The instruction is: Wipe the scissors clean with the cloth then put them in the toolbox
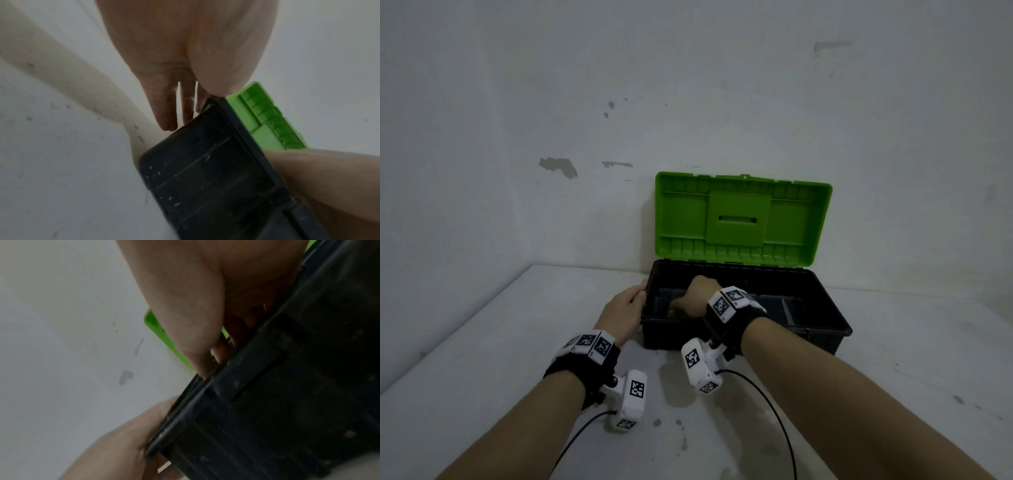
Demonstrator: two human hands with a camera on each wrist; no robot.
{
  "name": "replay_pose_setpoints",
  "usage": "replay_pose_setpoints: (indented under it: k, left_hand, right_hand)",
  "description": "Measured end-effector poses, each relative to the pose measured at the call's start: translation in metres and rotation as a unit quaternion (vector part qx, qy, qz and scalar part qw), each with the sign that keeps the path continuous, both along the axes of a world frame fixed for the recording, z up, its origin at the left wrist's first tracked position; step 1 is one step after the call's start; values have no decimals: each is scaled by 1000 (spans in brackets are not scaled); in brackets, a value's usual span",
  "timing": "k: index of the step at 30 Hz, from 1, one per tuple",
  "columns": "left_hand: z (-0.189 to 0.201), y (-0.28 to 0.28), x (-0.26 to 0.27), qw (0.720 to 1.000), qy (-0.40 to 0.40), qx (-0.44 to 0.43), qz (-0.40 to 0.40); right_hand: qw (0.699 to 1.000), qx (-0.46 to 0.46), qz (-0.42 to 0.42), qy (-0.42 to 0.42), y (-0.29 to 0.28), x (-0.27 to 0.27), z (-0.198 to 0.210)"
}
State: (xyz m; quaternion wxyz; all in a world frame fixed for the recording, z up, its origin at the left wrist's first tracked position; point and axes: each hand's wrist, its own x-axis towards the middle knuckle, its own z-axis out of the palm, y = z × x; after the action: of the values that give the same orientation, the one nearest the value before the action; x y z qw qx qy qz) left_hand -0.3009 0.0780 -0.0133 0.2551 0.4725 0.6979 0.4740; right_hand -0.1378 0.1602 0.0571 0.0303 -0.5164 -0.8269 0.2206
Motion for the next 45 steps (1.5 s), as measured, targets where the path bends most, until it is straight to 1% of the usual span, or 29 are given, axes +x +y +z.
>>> replay_pose_setpoints:
  k: [4,7,9,12,15,18,20,22,25,27,29,31,32,35,39,41,43,45]
  left_hand:
    - [18,-1,12,996,66,-17,50]
    - [38,-2,19,993,96,-20,68]
    - [53,1,20,991,116,-14,70]
    - [77,11,21,990,122,-3,66]
    - [94,28,18,992,96,9,80]
    - [105,50,16,993,73,20,91]
    - [114,66,14,993,59,28,99]
    - [124,84,11,993,41,45,102]
    - [139,110,6,992,-3,80,100]
    - [149,123,3,990,-38,105,87]
    - [149,136,-9,989,-68,116,67]
    - [140,151,-29,985,-101,122,66]
    - [138,150,-32,983,-112,127,74]
    - [156,113,-4,980,-115,144,73]
    - [149,71,5,979,-108,153,85]
    - [136,49,6,980,-89,151,94]
    - [123,28,12,982,-59,147,101]
    - [109,10,20,982,-28,146,113]
  right_hand:
    - [997,31,-5,68,0,53,19]
    - [992,53,-50,100,0,108,35]
    - [989,72,-80,102,1,143,41]
    - [981,76,-134,120,17,187,45]
    - [969,68,-174,160,46,213,49]
    - [961,67,-186,192,80,222,59]
    - [951,52,-200,232,102,220,68]
    - [934,30,-218,280,120,213,78]
    - [897,18,-241,370,143,199,89]
    - [880,11,-234,412,154,193,93]
    - [880,7,-209,427,159,189,93]
    - [879,9,-196,434,160,189,91]
    - [877,11,-198,438,155,189,92]
    - [861,8,-189,471,127,194,97]
    - [840,-12,-172,515,92,212,85]
    - [844,-1,-173,507,76,221,74]
    - [853,12,-184,488,61,230,61]
    - [861,34,-177,476,45,238,46]
